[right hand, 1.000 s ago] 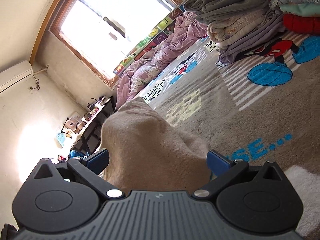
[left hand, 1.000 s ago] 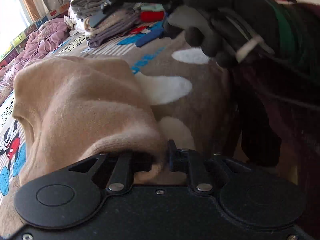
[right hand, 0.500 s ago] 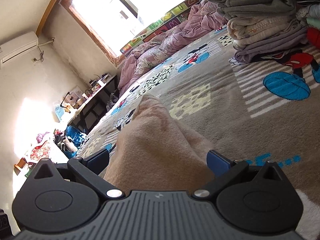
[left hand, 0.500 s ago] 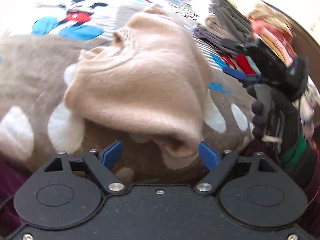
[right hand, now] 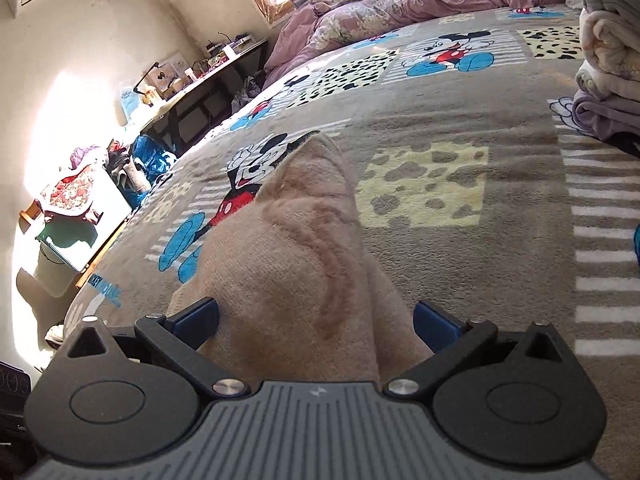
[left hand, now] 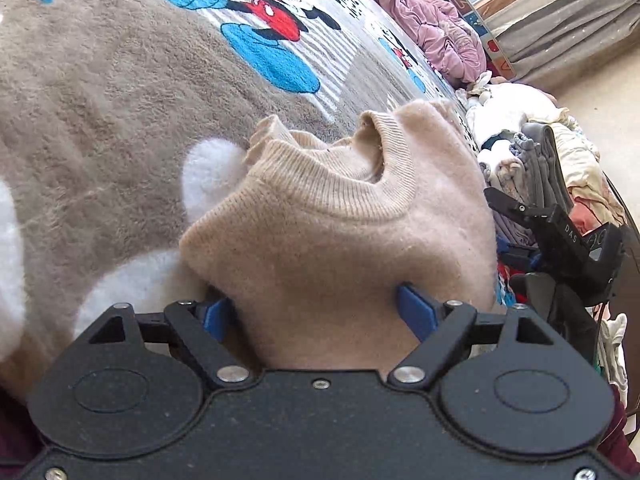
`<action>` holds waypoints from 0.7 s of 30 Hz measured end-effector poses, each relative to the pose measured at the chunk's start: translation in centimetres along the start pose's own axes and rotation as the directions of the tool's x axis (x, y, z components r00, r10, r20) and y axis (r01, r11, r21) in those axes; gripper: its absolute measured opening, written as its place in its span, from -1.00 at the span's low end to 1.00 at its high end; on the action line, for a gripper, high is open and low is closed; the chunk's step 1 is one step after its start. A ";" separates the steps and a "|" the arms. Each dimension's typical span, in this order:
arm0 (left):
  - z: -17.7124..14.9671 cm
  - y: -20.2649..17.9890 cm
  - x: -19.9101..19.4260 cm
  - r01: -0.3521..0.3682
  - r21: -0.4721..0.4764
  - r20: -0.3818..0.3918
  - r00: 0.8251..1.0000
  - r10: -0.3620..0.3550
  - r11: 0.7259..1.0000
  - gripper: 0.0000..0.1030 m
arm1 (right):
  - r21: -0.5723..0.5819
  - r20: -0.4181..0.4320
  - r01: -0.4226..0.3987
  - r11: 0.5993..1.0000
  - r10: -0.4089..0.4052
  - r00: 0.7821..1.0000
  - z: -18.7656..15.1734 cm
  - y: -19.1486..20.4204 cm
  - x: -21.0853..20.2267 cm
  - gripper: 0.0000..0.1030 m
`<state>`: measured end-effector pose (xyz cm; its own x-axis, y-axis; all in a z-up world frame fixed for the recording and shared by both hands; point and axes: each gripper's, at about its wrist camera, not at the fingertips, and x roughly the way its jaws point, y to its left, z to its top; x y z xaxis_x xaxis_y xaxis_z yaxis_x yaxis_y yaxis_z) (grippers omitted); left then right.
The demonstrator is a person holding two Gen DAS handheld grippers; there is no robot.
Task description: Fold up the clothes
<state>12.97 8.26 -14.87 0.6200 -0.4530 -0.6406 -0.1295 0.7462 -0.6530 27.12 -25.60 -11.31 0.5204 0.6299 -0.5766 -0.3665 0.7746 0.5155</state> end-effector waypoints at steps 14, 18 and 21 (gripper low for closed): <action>7.6 -4.9 5.0 0.148 0.204 -0.064 0.988 -0.137 0.968 -0.21 | 0.145 -0.068 -0.221 0.964 0.232 0.970 -1.5 -2.6 2.5 0.89; 10.4 -8.5 5.3 0.173 0.360 -0.066 0.985 -0.160 0.917 -0.30 | 0.181 0.003 -0.282 0.942 0.286 0.958 -0.9 -2.1 1.3 0.88; 12.7 -11.5 4.9 0.186 0.464 -0.037 0.981 -0.190 0.866 -0.31 | 0.207 0.100 -0.343 0.916 0.329 0.939 0.5 -1.8 0.2 0.71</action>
<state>27.31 3.65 -5.31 0.6038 -0.6047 -0.5193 0.3621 0.7885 -0.4972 28.27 -26.86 -12.04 0.4452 0.8407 -0.3084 -0.3543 0.4816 0.8016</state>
